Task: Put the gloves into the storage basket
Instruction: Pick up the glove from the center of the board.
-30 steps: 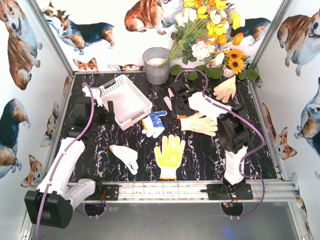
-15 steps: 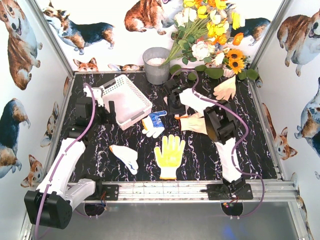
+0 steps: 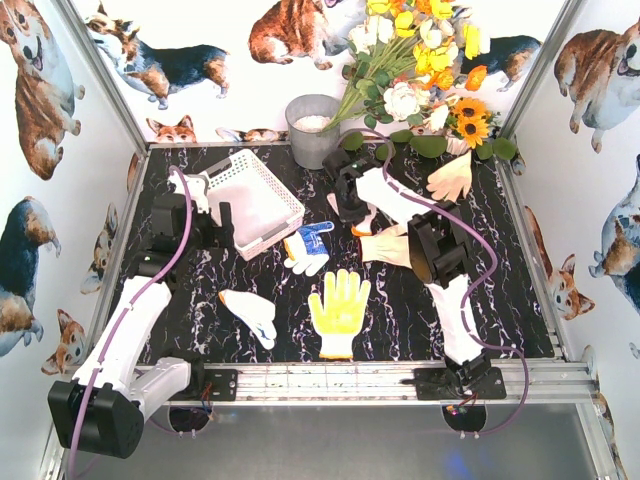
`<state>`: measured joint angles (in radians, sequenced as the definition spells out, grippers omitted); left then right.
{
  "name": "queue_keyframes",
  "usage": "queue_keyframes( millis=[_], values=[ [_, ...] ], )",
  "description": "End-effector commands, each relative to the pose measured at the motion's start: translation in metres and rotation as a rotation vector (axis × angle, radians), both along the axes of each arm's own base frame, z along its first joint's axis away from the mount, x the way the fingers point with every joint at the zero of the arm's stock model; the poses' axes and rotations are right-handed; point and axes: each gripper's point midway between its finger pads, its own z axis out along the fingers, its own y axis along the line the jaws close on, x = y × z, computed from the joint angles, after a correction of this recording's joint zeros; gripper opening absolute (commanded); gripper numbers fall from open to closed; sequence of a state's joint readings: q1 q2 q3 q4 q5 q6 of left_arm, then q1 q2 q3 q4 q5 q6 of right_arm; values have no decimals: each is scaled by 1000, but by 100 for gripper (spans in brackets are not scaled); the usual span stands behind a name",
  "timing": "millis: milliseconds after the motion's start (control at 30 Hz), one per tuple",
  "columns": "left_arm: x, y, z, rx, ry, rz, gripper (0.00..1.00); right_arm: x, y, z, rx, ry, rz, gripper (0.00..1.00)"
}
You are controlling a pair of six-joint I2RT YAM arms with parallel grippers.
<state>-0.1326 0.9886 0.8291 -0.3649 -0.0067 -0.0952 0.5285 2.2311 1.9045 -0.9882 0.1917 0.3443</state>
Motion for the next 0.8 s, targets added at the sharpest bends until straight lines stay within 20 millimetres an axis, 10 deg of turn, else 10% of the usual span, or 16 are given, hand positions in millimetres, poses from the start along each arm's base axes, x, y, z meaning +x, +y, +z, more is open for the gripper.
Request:
queue_keyframes(
  millis=[0,300,767],
  values=[
    [2,-15,9,-29,-37,-78,98,-8,11,87,76,-82,128,0],
    [4,-72,55,-178,-150,-337,100,-92,20,184,346,-22,255,0],
    [-71,-215,71,-203,-179,-952,100,-192,30,228,656,141,328,2]
  ],
)
